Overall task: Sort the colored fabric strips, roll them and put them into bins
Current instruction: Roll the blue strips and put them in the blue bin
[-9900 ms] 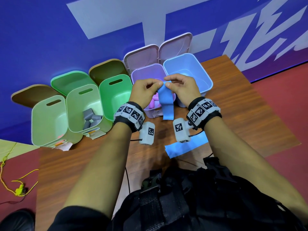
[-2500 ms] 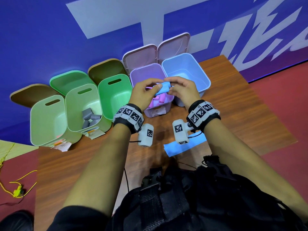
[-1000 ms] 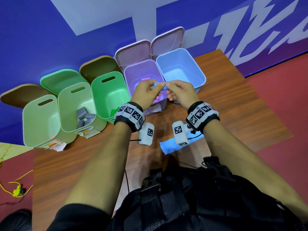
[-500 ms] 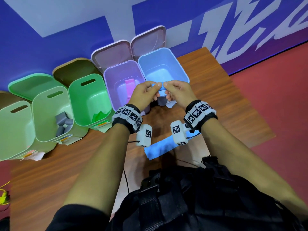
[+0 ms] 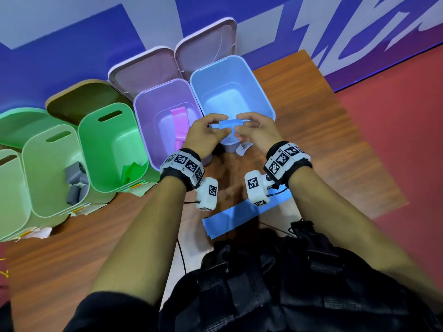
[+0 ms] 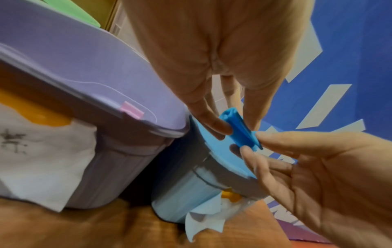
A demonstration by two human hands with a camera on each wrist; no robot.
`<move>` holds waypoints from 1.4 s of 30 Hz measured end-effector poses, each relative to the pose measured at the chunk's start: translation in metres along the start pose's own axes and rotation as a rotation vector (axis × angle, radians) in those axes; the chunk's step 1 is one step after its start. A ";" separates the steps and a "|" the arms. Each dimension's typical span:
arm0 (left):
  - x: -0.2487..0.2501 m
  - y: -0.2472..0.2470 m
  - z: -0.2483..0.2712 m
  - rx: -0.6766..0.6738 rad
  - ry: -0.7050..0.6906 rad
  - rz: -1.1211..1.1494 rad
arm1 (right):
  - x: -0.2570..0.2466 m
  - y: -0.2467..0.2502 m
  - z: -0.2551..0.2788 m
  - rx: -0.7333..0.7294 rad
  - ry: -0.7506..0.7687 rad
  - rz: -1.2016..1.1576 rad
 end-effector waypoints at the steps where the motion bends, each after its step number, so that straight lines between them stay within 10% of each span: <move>1: -0.003 0.000 -0.003 -0.006 0.006 -0.011 | 0.001 -0.002 -0.003 0.002 -0.007 0.008; 42: -0.014 -0.006 -0.021 -0.033 -0.150 -0.458 | 0.009 0.003 -0.026 0.038 0.001 0.368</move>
Point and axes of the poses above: each hand's wrist, its own z-axis away from the middle knuckle, its own y-axis out of the back of the hand, x = y × z, the point moved 6 cm from there along -z, towards the middle knuckle, and after that the axes turned 4 degrees about -y, right-handed, at the moved point
